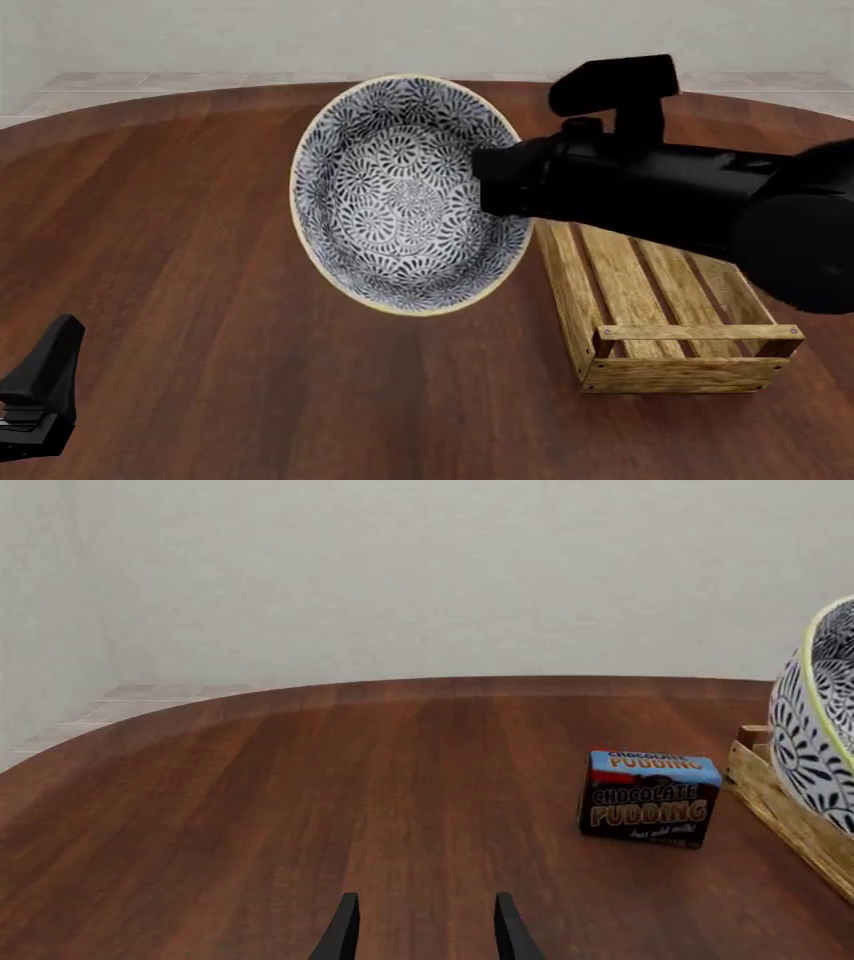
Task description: Pick up the bowl on the left and put it in the tray.
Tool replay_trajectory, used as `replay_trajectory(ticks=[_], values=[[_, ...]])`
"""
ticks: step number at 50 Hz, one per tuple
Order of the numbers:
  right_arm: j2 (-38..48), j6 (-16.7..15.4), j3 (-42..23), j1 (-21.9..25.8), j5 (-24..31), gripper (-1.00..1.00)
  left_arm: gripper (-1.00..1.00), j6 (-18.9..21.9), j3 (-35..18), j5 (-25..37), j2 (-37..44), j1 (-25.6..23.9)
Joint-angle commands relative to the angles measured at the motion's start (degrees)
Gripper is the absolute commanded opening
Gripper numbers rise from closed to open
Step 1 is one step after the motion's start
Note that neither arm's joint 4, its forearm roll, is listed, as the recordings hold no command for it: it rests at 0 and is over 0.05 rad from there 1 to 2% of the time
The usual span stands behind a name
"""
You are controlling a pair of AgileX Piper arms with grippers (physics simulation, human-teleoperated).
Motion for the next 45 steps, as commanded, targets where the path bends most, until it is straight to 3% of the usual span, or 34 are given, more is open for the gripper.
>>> replay_trajectory(ticks=[1,45], values=[[-4.3,-0.4,-0.2,-0.3,2.0,-1.0,1.0,0.0,0.0,0.0,0.0,0.0],[-15.3,-1.1,1.2,-2.0,6.1,-1.0,1.0,0.0,0.0,0.0,0.0,0.0]])
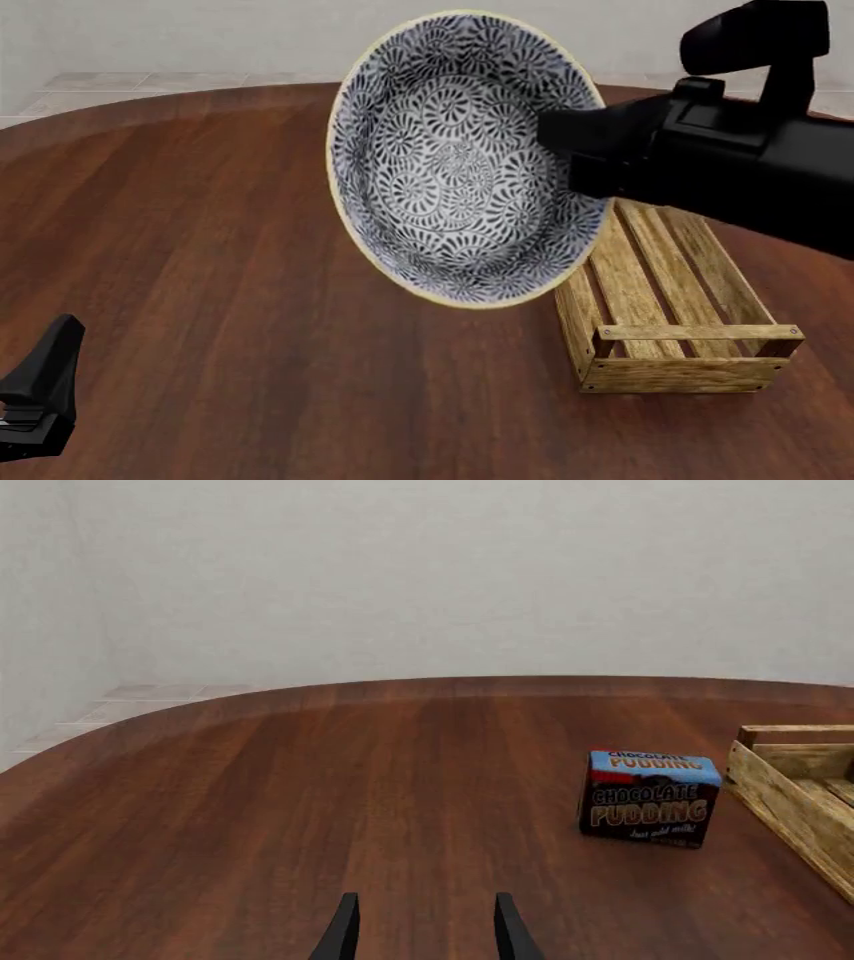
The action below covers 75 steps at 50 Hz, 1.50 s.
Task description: Pick up the bowl on the left and put it in the tray.
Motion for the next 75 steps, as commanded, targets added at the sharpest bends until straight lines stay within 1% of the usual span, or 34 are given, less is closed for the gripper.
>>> replay_trajectory(ticks=[1,10,23,28,32,38,45,48,50,51,52,53,54,56,57,59,60,63,64,65,66,68,73,75], values=[[-2.8,0.4,-0.2,-0.9,1.0,-1.0,1.0,0.0,0.0,0.0,0.0,0.0],[-3.9,0.5,-0.3,-1.8,1.5,-1.0,1.0,0.0,0.0,0.0,0.0,0.0],[-5.7,1.5,-0.3,-3.4,2.0,-1.0,1.0,0.0,0.0,0.0,0.0,0.0],[-7.4,2.4,0.2,-4.1,2.3,-1.0,1.0,0.0,0.0,0.0,0.0,0.0],[-8.4,2.5,0.5,-4.6,2.6,-1.0,1.0,0.0,0.0,0.0,0.0,0.0],[-9.5,3.8,1.4,-5.5,2.2,-1.0,1.0,0.0,0.0,0.0,0.0,0.0],[-10.2,4.5,2.3,-6.5,1.9,-1.0,1.0,0.0,0.0,0.0,0.0,0.0],[-10.5,5.4,2.9,-7.3,1.5,-1.0,1.0,0.0,0.0,0.0,0.0,0.0],[-10.3,6.5,3.5,-8.4,1.1,-1.0,1.0,0.0,0.0,0.0,0.0,0.0],[-10.3,6.5,3.5,-8.4,1.1,-1.0,1.0,0.0,0.0,0.0,0.0,0.0],[-10.4,7.4,4.2,-8.8,0.5,-1.0,1.0,0.0,0.0,0.0,0.0,0.0],[-10.4,7.4,4.2,-8.8,0.5,-1.0,1.0,0.0,0.0,0.0,0.0,0.0],[-10.5,9.5,5.0,-9.8,-0.2,-1.0,1.0,0.0,0.0,0.0,0.0,0.0],[-10.6,9.1,5.3,-10.0,-0.4,-1.0,1.0,0.0,0.0,0.0,0.0,0.0],[-10.6,10.0,5.8,-11.2,-1.0,-1.0,1.0,0.0,0.0,0.0,0.0,0.0],[-10.7,10.7,6.3,-11.4,-1.5,-1.0,1.0,0.0,0.0,0.0,0.0,0.0],[-10.6,12.1,6.9,-12.5,-2.2,-1.0,1.0,0.0,0.0,0.0,0.0,0.0],[-11.1,12.3,7.2,-12.3,-2.4,-1.0,1.0,0.0,0.0,0.0,0.0,0.0],[-11.7,12.7,7.5,-13.8,-2.8,-1.0,1.0,0.0,0.0,0.0,0.0,0.0],[-10.0,11.9,6.9,-15.3,-1.9,-1.0,1.0,0.0,0.0,0.0,0.0,0.0],[-11.2,12.7,7.5,-14.1,-2.4,-1.0,1.0,0.0,0.0,0.0,0.0,0.0],[-10.8,13.1,7.9,-14.9,-2.8,-1.0,1.0,0.0,0.0,0.0,0.0,0.0],[-11.4,13.4,8.4,-15.0,-3.3,-1.0,1.0,0.0,0.0,0.0,0.0,0.0],[-11.5,14.2,8.7,-15.5,-3.6,-1.0,1.0,0.0,0.0,0.0,0.0,0.0]])
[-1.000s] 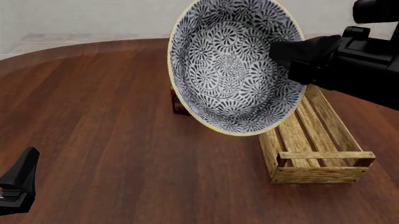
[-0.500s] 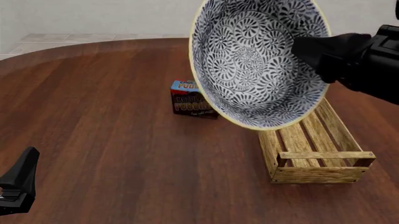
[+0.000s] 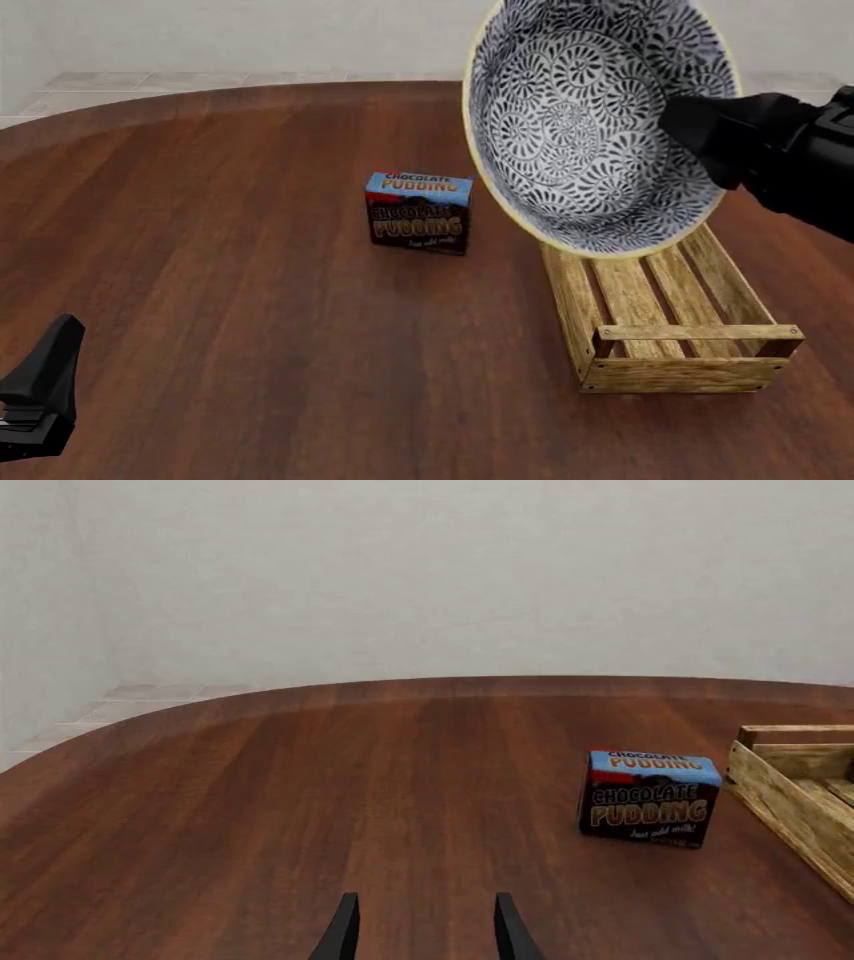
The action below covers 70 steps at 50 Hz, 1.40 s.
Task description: Pick up the bowl on the left and put it in the tray.
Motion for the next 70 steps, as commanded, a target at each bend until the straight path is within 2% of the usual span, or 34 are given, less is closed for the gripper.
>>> replay_trajectory(ticks=[1,13,15,16,20,21,23,28,29,37,38,42,43,47,58,60,63,70], values=[[-0.3,2.5,1.2,-2.8,-1.4,-1.0,1.0,0.0,0.0,0.0,0.0,0.0],[0.9,6.4,3.1,-5.9,-3.9,-1.0,1.0,0.0,0.0,0.0,0.0,0.0],[1.4,7.8,3.7,-6.7,-4.6,-1.0,1.0,0.0,0.0,0.0,0.0,0.0],[1.2,7.0,3.5,-6.0,-4.6,-1.0,1.0,0.0,0.0,0.0,0.0,0.0],[2.7,6.9,3.3,-6.6,-4.4,-1.0,1.0,0.0,0.0,0.0,0.0,0.0],[4.1,7.1,2.9,-8.5,-4.0,-1.0,1.0,0.0,0.0,0.0,0.0,0.0],[3.4,7.1,3.1,-7.6,-4.4,-1.0,1.0,0.0,0.0,0.0,0.0,0.0],[4.0,8.2,3.5,-8.7,-5.1,-1.0,1.0,0.0,0.0,0.0,0.0,0.0],[5.5,8.7,3.2,-10.1,-4.6,-1.0,1.0,0.0,0.0,0.0,0.0,0.0],[5.1,10.0,3.7,-10.2,-5.6,-1.0,1.0,0.0,0.0,0.0,0.0,0.0],[5.9,12.0,4.3,-10.9,-6.2,-1.0,1.0,0.0,0.0,0.0,0.0,0.0],[6.2,14.3,5.5,-11.0,-7.6,-1.0,1.0,0.0,0.0,0.0,0.0,0.0],[6.2,13.6,5.2,-11.1,-7.4,-1.0,1.0,0.0,0.0,0.0,0.0,0.0],[7.2,15.3,6.2,-11.7,-8.7,-1.0,1.0,0.0,0.0,0.0,0.0,0.0],[7.9,17.3,7.7,-13.5,-10.6,-1.0,1.0,0.0,0.0,0.0,0.0,0.0],[10.5,18.0,7.6,-15.9,-10.3,-1.0,1.0,0.0,0.0,0.0,0.0,0.0],[8.5,18.3,8.7,-14.1,-11.8,-1.0,1.0,0.0,0.0,0.0,0.0,0.0],[8.8,20.1,10.3,-16.0,-13.6,-1.0,1.0,0.0,0.0,0.0,0.0,0.0]])
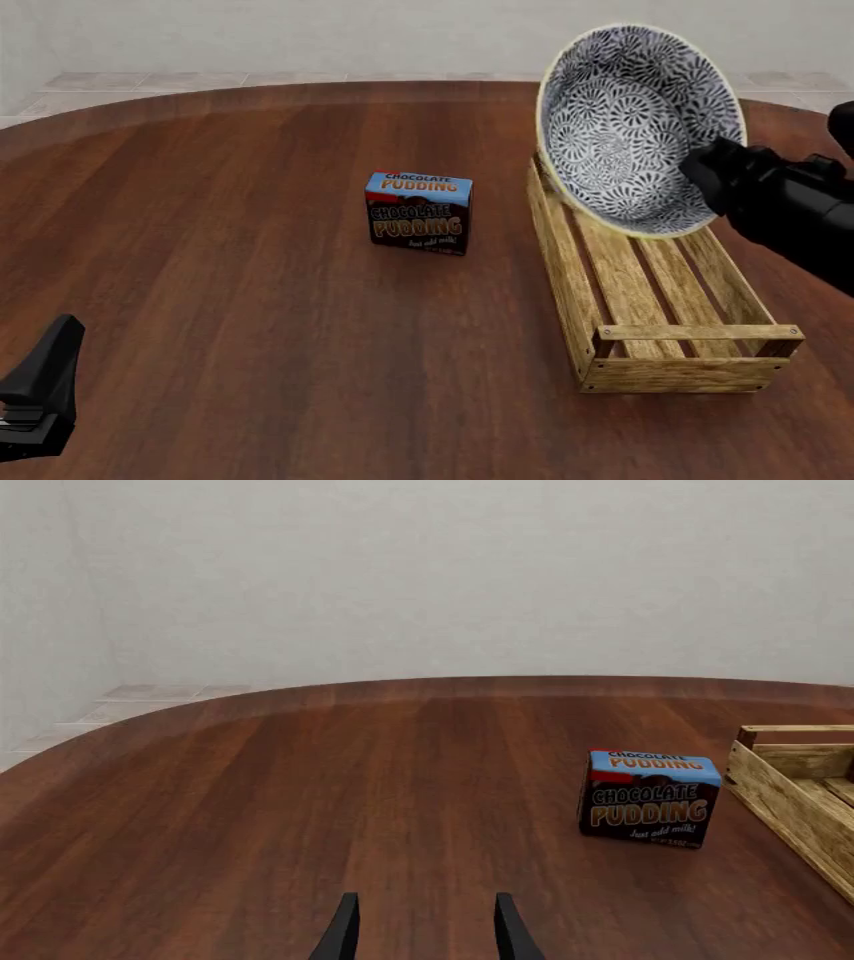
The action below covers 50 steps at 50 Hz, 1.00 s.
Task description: Pick up the bowl on the left and put it in the tray.
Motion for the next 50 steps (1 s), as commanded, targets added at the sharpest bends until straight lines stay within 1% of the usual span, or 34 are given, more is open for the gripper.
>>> replay_trajectory(ticks=[1,2,5,6,7,12,16,17,20,26,34,50], values=[[0.7,2.8,1.9,-2.6,-2.9,-1.0,1.0,0.0,0.0,0.0,0.0,0.0],[1.2,3.5,2.1,-3.6,-3.1,-1.0,1.0,0.0,0.0,0.0,0.0,0.0],[1.5,4.1,2.8,-4.0,-3.9,-1.0,1.0,0.0,0.0,0.0,0.0,0.0],[2.1,4.6,3.0,-5.0,-4.3,-1.0,1.0,0.0,0.0,0.0,0.0,0.0],[2.2,4.2,2.9,-4.9,-4.4,-1.0,1.0,0.0,0.0,0.0,0.0,0.0],[3.2,5.7,4.0,-6.4,-6.0,-1.0,1.0,0.0,0.0,0.0,0.0,0.0],[3.3,5.8,4.2,-6.8,-6.3,-1.0,1.0,0.0,0.0,0.0,0.0,0.0],[3.5,6.3,4.5,-8.4,-6.9,-1.0,1.0,0.0,0.0,0.0,0.0,0.0],[3.5,6.3,4.5,-8.0,-6.9,-1.0,1.0,0.0,0.0,0.0,0.0,0.0],[4.3,7.0,5.3,-8.9,-8.1,-1.0,1.0,0.0,0.0,0.0,0.0,0.0],[5.0,7.2,5.4,-9.5,-8.7,-1.0,1.0,0.0,0.0,0.0,0.0,0.0],[11.1,8.1,6.0,-9.6,-12.8,-1.0,1.0,0.0,0.0,0.0,0.0,0.0]])
